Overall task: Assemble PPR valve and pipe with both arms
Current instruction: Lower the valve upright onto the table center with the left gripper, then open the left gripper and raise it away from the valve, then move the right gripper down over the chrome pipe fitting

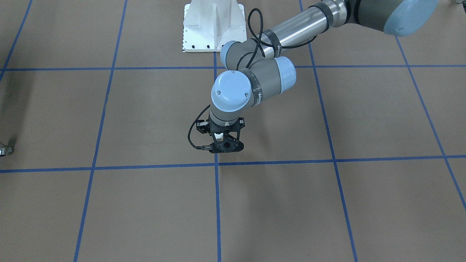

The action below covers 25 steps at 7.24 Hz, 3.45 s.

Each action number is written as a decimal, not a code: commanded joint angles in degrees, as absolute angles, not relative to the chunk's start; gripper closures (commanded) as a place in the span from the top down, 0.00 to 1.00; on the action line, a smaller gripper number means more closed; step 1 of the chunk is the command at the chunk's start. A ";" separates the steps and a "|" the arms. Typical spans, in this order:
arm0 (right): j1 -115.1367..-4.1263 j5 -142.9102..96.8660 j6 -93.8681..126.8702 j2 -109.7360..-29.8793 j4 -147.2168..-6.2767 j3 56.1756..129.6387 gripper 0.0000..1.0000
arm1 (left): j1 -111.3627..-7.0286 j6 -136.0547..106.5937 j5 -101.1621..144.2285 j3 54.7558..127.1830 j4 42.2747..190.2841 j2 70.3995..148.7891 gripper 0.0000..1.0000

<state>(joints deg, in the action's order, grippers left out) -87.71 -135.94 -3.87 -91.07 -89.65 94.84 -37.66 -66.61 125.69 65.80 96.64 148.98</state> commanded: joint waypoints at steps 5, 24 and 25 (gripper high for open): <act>-87.71 -136.32 -3.87 -90.71 -89.74 94.83 1.00 | -36.56 -66.27 123.75 66.27 96.94 148.54 1.00; -67.24 -131.04 11.78 -83.14 -64.86 78.57 0.89 | -43.77 -65.83 124.01 85.69 96.07 131.57 1.00; -67.24 -131.04 11.69 -83.49 -64.86 78.66 0.89 | -43.77 -65.83 124.01 85.69 96.06 131.57 1.00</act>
